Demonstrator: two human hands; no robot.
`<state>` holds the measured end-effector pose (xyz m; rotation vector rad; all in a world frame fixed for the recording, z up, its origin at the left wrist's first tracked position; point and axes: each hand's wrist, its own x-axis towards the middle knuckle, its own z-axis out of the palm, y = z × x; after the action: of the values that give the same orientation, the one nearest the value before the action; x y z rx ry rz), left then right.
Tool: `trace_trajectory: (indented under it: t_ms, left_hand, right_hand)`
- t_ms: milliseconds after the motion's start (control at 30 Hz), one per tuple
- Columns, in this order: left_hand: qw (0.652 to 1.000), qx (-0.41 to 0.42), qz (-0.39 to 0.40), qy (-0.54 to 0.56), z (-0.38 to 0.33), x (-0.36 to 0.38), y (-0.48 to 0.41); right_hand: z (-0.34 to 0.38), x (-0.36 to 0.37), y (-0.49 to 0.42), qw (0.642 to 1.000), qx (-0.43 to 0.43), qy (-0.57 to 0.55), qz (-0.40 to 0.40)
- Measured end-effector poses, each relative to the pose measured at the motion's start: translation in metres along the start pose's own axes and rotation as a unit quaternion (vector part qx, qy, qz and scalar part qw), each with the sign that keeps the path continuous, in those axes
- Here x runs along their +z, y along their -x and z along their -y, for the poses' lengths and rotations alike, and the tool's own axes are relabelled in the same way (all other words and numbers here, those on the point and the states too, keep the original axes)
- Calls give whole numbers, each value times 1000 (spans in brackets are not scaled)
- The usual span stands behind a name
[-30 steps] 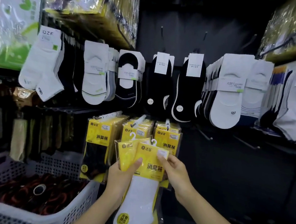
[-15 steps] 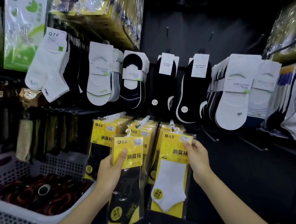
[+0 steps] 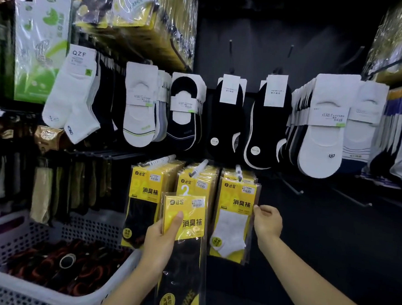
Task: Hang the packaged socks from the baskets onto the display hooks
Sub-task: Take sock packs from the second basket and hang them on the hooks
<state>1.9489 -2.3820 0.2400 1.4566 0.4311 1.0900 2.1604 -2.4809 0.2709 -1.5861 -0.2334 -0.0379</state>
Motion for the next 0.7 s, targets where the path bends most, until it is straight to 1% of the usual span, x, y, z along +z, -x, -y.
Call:
trace_trajectory:
  t_ms: [67,133,233,333,400,467,600,700]
  left_hand:
    - [1000,-8,6,2,1,3,1]
    - [1000,-17,11,7,2,9,2]
    - [999,-27,29,14,4,22,5]
    - [998,-28,45,19,5,37,8]
    - [998,-26,58,16,4,47,10]
    - [997,-21,73,15,4,54,12]
    - [995,-29,97,25,5,61,10]
    - [987,-41,152,31,7,65,8]
  right_hand:
    - [-5,-6,7,1000,2,-5,3]
    - [-6,-10,21,998,-11,-32,48]
    - [0,-16,51,982,-12,-62,180]
    - [7,-23,73,947,-16,-71,313]
    - [9,-27,77,930,-24,-76,358]
    - [9,-32,75,931,-28,-91,351]
    - [11,-44,62,957,-37,-130,255]
    - [20,-47,49,969,-26,-139,202]
